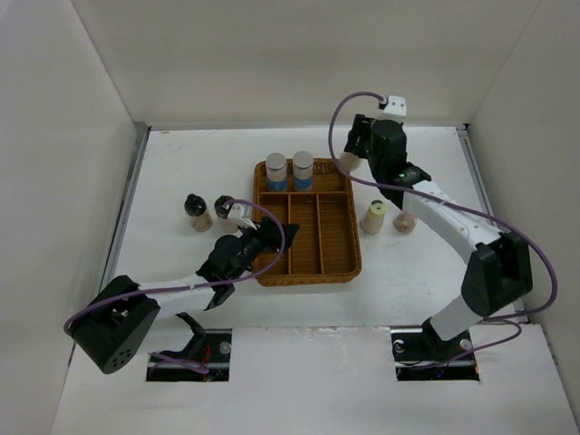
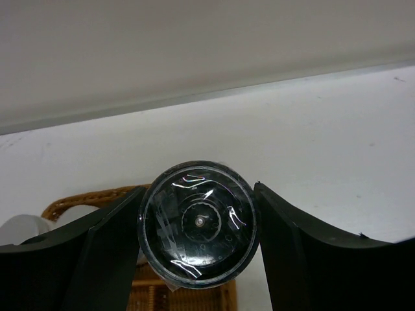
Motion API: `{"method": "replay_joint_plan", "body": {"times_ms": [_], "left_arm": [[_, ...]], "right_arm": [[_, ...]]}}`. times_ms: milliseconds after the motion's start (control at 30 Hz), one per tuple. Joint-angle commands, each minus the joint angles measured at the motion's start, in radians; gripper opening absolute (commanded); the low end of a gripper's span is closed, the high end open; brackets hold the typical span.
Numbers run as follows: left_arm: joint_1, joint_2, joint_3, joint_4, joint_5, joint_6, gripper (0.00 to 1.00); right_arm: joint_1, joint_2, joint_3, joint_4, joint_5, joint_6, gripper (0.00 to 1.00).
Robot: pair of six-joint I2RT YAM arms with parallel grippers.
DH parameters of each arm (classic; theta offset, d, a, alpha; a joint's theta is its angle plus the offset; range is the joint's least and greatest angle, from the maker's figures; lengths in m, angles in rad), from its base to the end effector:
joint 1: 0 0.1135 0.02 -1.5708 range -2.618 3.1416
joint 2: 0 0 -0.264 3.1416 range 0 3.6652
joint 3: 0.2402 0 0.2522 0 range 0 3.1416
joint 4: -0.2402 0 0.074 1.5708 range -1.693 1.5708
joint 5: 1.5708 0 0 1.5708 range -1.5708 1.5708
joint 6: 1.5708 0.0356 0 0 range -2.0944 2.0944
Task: Organize the condiment bottles
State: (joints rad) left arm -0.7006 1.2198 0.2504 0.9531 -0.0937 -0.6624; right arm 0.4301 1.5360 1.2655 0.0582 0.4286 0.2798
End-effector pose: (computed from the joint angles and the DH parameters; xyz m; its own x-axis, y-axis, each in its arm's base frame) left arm 0.1755 -0.1436 0.1916 -0.3606 -0.4969 -0.7894 0.4421 0.6542 -0.6137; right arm 0.3396 0.1395 0.3473 -0.1868 0.1907 -0.9637 0.0433 0.9816 0.1858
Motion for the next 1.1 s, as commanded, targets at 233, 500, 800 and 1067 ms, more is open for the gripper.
{"method": "replay_joint_plan", "body": {"times_ms": [233, 500, 800, 1067], "left_arm": [[0.002, -0.032, 0.023, 0.044, 0.002, 0.009, 0.7], [0.008, -0.014, 0.026, 0.044, 0.002, 0.006, 0.7], [0.02, -0.014, 0.027, 0.041, 0.002, 0.007, 0.7], [0.029, -0.035, 0.024, 0.026, -0.015, 0.03, 0.7]], "right_arm": [[0.068, 0.2, 0.167, 0.089, -0.079, -0.01, 0.48], [0.098, 0.295, 0.144, 0.098, -0.062, -0.007, 0.5], [0.115, 0.335, 0.121, 0.124, -0.048, -0.002, 0.72], [0.12, 0.234, 0.068, 0.132, -0.048, 0.016, 0.86]]}}
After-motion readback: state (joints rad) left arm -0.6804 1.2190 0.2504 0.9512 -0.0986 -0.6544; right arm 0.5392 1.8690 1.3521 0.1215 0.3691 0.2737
